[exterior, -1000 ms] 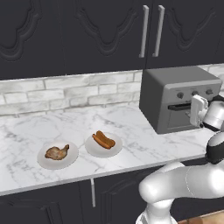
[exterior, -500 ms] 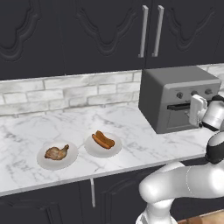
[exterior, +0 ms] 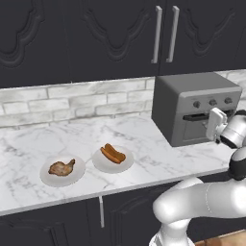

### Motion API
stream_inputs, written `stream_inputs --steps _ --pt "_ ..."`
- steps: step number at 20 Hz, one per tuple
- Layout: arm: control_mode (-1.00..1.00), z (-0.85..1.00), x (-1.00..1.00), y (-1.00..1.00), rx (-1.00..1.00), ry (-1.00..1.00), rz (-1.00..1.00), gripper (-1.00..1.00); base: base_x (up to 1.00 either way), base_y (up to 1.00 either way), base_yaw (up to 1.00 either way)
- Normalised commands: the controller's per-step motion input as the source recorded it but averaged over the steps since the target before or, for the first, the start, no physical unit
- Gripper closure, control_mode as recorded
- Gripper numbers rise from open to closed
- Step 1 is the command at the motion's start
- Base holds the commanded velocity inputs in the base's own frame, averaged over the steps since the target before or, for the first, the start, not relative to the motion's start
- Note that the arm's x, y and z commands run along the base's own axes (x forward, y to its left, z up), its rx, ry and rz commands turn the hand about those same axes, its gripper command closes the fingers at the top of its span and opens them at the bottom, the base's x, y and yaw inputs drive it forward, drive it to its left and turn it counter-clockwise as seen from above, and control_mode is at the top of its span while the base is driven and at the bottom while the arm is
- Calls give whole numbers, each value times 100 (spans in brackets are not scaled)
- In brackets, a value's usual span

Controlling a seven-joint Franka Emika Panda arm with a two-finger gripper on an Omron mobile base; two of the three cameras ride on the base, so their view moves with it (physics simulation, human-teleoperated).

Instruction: Open the toaster oven door. Place the hotdog bun on the top rack in the toaster oven and place the chicken drumstick on the bottom rack.

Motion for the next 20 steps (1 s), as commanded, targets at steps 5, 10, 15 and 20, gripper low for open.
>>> stream_inputs --steps 5,10,15,20 --pt "-100 -8 19 6 0 -9 1 100 0 0 0" --pt "-100 0 36 2 0 4 2 100 0 0 0" --pt "-100 0 31 0 0 2 1 100 0 0 0" --pt "-100 0 30 4 -1 0 4 100 0 0 0"
